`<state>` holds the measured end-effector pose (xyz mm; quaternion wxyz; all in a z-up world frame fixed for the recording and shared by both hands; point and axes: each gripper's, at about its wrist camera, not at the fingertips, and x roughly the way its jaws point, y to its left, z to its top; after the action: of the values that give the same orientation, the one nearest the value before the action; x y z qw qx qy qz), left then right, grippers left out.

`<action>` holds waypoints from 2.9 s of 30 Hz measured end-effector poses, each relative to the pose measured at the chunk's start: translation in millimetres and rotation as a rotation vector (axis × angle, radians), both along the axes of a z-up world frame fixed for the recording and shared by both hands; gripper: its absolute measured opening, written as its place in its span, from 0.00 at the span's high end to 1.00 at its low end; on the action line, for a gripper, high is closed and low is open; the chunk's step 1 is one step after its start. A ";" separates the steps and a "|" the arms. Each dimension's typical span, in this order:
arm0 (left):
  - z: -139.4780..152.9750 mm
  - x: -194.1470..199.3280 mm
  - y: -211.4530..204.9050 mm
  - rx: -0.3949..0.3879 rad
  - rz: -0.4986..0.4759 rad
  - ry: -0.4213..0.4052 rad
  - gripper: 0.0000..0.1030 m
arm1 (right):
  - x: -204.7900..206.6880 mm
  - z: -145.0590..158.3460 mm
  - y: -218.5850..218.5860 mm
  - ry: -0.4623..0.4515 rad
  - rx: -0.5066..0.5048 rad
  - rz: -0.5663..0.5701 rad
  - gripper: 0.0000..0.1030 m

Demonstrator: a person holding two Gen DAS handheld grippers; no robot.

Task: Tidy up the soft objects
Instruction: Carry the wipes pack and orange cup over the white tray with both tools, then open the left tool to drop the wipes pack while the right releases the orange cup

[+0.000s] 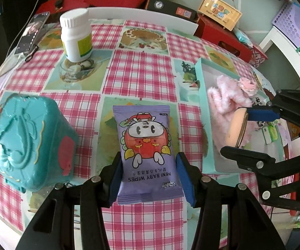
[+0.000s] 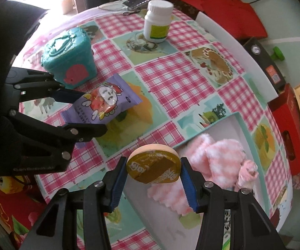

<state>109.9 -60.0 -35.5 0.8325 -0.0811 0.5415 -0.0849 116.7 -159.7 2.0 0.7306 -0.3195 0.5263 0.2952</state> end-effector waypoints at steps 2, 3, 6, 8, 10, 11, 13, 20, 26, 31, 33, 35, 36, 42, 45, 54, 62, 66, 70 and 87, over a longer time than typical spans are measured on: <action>4.5 -2.0 -1.3 0.004 -0.006 -0.010 0.50 | -3.6 5.1 -5.3 -0.007 0.020 -0.020 0.48; 7.1 -2.7 -2.7 0.006 -0.009 -0.015 0.50 | -4.6 6.8 -7.8 -0.007 0.032 -0.029 0.48; 15.5 -6.7 -7.0 0.009 -0.022 -0.033 0.50 | -8.9 10.1 -16.0 -0.015 0.050 -0.063 0.48; 19.7 -10.0 -9.8 0.012 -0.027 -0.042 0.50 | -13.1 12.9 -22.8 -0.025 0.063 -0.088 0.48; 24.6 -12.2 -13.0 0.012 -0.034 -0.052 0.50 | -16.1 16.0 -32.4 -0.030 0.085 -0.130 0.48; 26.1 -12.7 -13.0 0.012 -0.036 -0.056 0.50 | -17.6 17.3 -37.4 -0.035 0.090 -0.154 0.48; 29.4 -13.7 -15.9 0.011 -0.042 -0.064 0.50 | -20.2 17.5 -46.3 -0.048 0.078 -0.195 0.48; 37.7 -16.6 -32.6 0.009 -0.082 -0.082 0.50 | -18.4 10.3 -100.5 -0.025 0.038 -0.418 0.48; 41.1 -15.4 -51.2 0.019 -0.120 -0.088 0.50 | -25.8 12.8 -144.0 -0.034 0.056 -0.522 0.48; 45.6 -12.7 -72.2 0.025 -0.160 -0.100 0.50 | -35.0 12.7 -170.3 -0.038 0.046 -0.567 0.48; 47.7 -11.5 -82.8 0.029 -0.180 -0.106 0.50 | -38.8 12.2 -180.2 -0.036 0.041 -0.582 0.48; 49.2 -9.6 -94.3 0.032 -0.202 -0.110 0.50 | -39.7 10.4 -186.5 -0.035 0.040 -0.592 0.48; 49.5 -8.9 -98.4 0.033 -0.211 -0.111 0.50 | -40.8 10.0 -189.4 -0.034 0.039 -0.595 0.48; 44.4 -2.5 -122.2 0.044 -0.258 -0.106 0.50 | -45.2 7.0 -203.3 -0.025 0.032 -0.615 0.48; 39.9 0.8 -129.4 0.046 -0.273 -0.100 0.50 | -45.9 3.8 -209.1 -0.017 0.029 -0.622 0.48; 25.0 8.5 -141.7 0.050 -0.290 -0.078 0.50 | -45.5 -9.9 -212.9 0.013 0.016 -0.630 0.48; 20.7 12.2 -141.1 0.035 -0.293 -0.060 0.49 | -37.3 -18.1 -203.1 0.025 0.015 -0.608 0.48; 20.3 12.6 -138.6 0.019 -0.290 -0.047 0.46 | -35.3 -16.5 -196.3 0.017 0.019 -0.603 0.43; 22.0 11.4 -135.9 0.018 -0.286 -0.049 0.41 | -33.2 -14.7 -192.7 0.000 0.005 -0.602 0.33; 31.1 -2.0 -96.8 0.145 -0.163 -0.100 0.10 | -42.4 -2.1 -178.6 -0.100 0.035 -0.679 0.00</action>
<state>107.9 -156.8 -4.4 0.8523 0.0279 0.5090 -0.1169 74.2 -338.3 -0.1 0.8176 -0.1276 0.5608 0.0283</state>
